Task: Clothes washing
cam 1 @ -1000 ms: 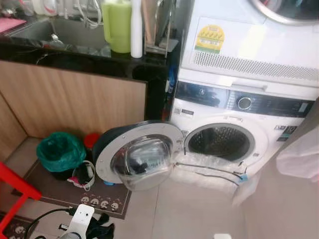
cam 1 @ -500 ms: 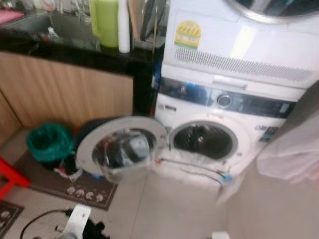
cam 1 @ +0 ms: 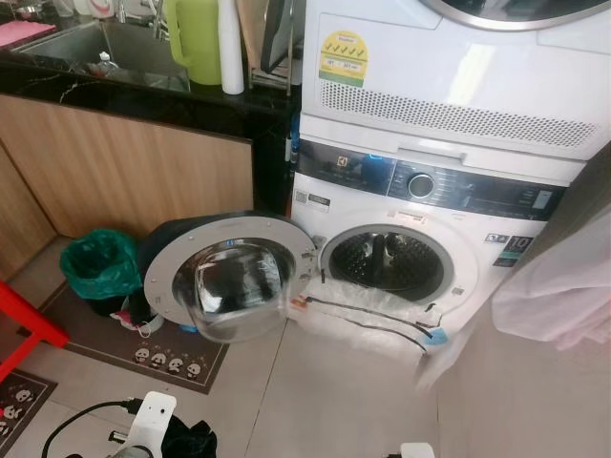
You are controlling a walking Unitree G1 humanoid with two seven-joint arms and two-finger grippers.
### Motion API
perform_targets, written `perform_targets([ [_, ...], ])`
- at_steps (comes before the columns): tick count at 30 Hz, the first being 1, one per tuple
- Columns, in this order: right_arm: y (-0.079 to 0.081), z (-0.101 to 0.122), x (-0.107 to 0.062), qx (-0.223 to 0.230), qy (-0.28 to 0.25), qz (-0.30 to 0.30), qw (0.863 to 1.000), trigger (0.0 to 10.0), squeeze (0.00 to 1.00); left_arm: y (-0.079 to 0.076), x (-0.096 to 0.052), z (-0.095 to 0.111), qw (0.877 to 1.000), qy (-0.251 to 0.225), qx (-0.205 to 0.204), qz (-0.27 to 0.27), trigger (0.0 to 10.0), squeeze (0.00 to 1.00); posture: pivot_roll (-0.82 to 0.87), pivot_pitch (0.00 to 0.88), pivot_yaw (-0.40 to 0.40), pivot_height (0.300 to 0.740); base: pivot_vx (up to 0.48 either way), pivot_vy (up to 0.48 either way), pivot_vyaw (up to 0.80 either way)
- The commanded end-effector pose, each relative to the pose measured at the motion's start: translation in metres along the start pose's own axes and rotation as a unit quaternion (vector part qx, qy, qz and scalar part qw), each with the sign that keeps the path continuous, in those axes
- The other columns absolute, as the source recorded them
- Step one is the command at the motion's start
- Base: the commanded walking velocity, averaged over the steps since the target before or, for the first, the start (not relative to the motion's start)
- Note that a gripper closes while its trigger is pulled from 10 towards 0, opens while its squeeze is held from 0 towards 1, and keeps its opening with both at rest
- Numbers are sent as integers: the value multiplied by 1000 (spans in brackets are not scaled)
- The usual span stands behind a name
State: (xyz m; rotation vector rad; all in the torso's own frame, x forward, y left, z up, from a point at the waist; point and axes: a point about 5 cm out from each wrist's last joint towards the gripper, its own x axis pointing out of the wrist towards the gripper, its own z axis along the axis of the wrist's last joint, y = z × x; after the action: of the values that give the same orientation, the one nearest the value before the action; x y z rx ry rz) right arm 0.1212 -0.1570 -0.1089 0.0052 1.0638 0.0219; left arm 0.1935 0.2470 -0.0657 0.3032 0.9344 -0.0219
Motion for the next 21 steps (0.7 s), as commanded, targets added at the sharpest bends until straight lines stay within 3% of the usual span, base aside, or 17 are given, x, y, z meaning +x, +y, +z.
perform_targets([
  [1,-4,-1,0,6,0,-6,1000,10000,0,0,0,-1,1000,3,-8,-3,10000,0,147,0,-104,740,251,0,-575],
  [15,-4,-2,-1,-5,5,5,1000,10000,0,-2,0,-2,1000,4,-4,-12,10000,0,151,0,-103,740,267,0,-676],
  [21,-4,0,-1,-4,-1,3,1000,10000,0,-1,0,-2,1000,3,-5,-12,10000,0,156,0,-108,740,271,0,0],
])
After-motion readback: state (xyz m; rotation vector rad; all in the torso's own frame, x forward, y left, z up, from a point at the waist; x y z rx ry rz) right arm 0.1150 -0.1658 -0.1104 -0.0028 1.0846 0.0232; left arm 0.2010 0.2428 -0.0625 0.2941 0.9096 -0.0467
